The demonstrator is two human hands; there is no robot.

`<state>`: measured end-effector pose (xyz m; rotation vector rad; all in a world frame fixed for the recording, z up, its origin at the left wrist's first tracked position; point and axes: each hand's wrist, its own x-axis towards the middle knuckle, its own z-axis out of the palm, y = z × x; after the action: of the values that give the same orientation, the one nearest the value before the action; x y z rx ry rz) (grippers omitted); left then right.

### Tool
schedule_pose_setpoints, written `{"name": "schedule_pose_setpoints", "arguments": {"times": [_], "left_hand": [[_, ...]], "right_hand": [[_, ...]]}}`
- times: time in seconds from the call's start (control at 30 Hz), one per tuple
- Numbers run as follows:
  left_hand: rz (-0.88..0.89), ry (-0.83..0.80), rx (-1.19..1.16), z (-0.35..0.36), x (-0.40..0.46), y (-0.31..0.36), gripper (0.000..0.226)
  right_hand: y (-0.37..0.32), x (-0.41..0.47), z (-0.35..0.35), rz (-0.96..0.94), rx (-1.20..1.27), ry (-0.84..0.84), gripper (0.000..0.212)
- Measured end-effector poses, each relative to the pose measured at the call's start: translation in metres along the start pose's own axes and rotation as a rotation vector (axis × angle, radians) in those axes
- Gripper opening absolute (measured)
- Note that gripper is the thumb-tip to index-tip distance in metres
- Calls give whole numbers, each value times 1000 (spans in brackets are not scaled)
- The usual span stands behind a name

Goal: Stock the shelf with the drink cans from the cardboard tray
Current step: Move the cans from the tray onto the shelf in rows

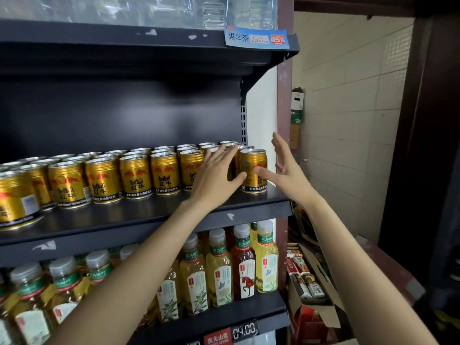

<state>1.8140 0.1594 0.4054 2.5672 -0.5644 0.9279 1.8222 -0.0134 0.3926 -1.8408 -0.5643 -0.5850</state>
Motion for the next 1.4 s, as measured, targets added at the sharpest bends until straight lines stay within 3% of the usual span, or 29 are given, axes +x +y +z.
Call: {"name": "schedule_pose_setpoints", "arguments": {"times": [0.13, 0.23, 0.33, 0.43, 0.5, 0.67, 0.8, 0.87, 1.07, 1.27, 1.4], "left_hand": [[31, 293, -284, -13, -42, 9, 40], [18, 412, -449, -19, -92, 17, 26], [-60, 477, -546, -13, -152, 18, 18], [-198, 478, -606, 1, -218, 11, 17], [-313, 369, -607, 12, -266, -2, 16], [-633, -190, -441, 35, -400, -53, 14], [-1000, -363, -439, 37, -494, -83, 18], [-1103, -390, -445, 37, -527, -91, 19], [-1068, -577, -480, 84, -568, -97, 47], [-1001, -708, -468, 138, -573, -109, 54], [-950, -729, -471, 169, -549, -120, 59]], "right_hand": [[-25, -56, 14, -229, -52, 257, 52], [-32, -105, 33, -303, -82, 409, 29], [-25, -161, 56, -303, -105, 439, 17], [-9, -220, 81, -237, -137, 329, 15], [7, -259, 99, -121, -144, 163, 18], [48, -350, 150, 250, -156, -336, 24], [69, -407, 190, 369, -264, -615, 29], [81, -430, 211, 397, -357, -746, 38], [111, -464, 252, 441, -609, -897, 57], [130, -475, 268, 440, -797, -1011, 71], [137, -482, 272, 491, -885, -968, 67]]}}
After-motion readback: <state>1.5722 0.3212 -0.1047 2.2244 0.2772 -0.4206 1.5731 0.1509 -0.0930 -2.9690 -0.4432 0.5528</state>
